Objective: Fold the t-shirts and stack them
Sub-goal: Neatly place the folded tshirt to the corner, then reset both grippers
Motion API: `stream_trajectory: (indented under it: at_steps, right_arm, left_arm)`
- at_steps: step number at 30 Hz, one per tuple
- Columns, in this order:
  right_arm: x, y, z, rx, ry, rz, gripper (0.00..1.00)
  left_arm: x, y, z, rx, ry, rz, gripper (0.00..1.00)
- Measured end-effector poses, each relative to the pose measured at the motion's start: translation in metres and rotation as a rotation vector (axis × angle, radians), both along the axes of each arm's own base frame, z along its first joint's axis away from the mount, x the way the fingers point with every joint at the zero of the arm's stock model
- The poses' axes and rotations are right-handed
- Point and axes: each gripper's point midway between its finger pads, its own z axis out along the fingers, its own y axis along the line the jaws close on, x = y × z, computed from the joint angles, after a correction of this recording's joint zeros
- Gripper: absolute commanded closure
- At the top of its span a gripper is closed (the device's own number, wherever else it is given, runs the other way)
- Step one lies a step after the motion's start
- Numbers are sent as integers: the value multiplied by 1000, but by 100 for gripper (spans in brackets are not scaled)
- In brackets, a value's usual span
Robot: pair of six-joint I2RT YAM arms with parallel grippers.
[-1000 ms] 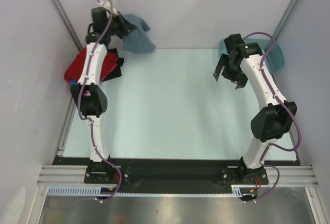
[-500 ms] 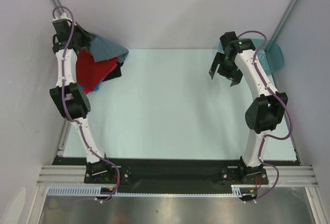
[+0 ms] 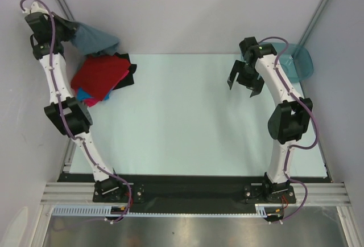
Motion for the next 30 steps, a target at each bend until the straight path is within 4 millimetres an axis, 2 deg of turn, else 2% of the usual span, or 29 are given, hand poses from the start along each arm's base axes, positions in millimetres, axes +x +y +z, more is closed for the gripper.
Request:
stream_trajectory:
  at_steps: [2,4,10,14,15,16,17,18,19,21,30]
  right_arm:
    - [0,2,-1,6,6,4,1]
    - [-1,4,-2,12,9,8,1]
    - [-1,8,-5,26,18,14,1]
    - [-2,11,-6,37,23,20,1]
    - [-2,12,-7,41,24,22,1]
    - [-2,12,-8,45,28,23,1]
    - [-4,14,-10,47,33,26,1]
    - [-5,14,-11,50,38,28,1]
    - [-6,16,-13,52,45,32,2]
    - [-9,18,-18,52,59,40,1]
    - [-30,23,-48,48,148,66,1]
  left_arm:
    - [-4,7,1,4,3,14,100]
    - [-10,11,-10,8,37,25,100]
    - [-42,-3,-70,-16,218,22,100]
    - [-75,-13,-102,-38,324,45,97]
    - [-83,-15,-105,-40,340,54,90]
    - [-92,-16,-110,-41,359,66,74]
    - [-100,-17,-112,-39,377,81,23]
    - [-108,-16,-114,-25,392,94,10]
    - [-112,-16,-113,-22,401,105,11]
    - [-119,-14,-110,-11,414,128,1]
    - [-137,-11,-115,8,492,167,0]
